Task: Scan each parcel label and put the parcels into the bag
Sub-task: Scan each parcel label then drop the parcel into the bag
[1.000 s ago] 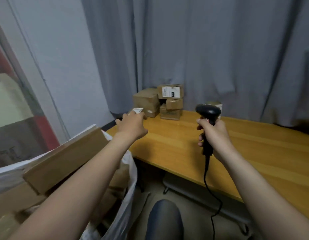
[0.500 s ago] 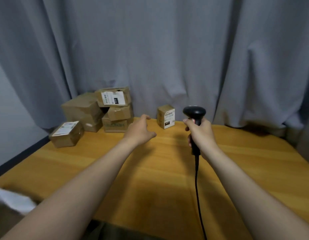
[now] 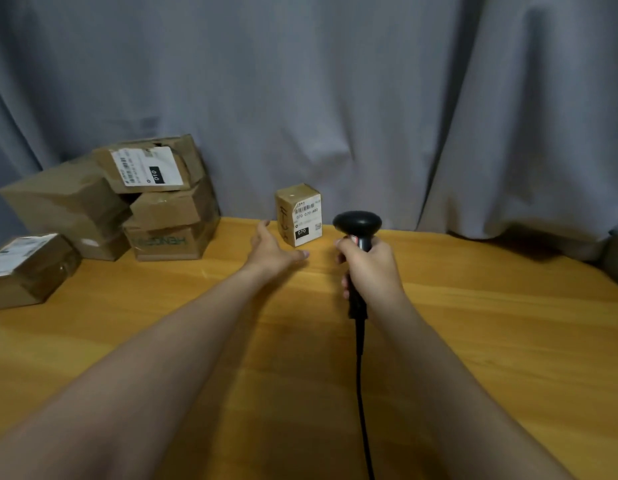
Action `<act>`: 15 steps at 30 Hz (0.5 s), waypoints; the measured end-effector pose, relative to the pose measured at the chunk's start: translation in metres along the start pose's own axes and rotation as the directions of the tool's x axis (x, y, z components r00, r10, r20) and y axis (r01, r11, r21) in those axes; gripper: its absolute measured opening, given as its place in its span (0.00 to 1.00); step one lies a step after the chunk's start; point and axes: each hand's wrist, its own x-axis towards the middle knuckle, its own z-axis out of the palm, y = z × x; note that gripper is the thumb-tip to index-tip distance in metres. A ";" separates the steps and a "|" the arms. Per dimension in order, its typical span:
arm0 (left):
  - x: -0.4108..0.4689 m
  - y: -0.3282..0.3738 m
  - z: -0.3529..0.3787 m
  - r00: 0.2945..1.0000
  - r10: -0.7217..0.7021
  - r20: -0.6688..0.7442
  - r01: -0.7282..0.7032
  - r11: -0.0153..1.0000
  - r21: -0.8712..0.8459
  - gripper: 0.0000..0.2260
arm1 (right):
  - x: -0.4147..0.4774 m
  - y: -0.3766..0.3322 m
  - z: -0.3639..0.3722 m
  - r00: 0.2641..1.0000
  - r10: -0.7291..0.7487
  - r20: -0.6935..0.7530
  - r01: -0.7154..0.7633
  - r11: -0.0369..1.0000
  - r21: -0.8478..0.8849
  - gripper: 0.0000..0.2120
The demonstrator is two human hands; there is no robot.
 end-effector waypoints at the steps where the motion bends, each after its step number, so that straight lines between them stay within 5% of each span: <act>1: 0.005 -0.004 0.006 1.000 -0.004 -0.008 0.004 1.000 -0.018 0.54 | 0.001 0.005 0.000 1.000 0.007 0.000 -0.007 1.000 0.005 0.08; 8: 0.044 -0.017 0.022 0.992 -0.066 -0.108 0.052 0.991 -0.127 0.60 | 0.011 0.026 -0.003 1.000 -0.002 0.013 0.002 1.000 0.006 0.06; 15: 0.085 -0.017 0.023 0.993 -0.100 -0.056 0.086 0.974 -0.210 0.63 | 0.020 0.023 -0.005 1.000 0.006 0.027 -0.008 0.999 0.048 0.07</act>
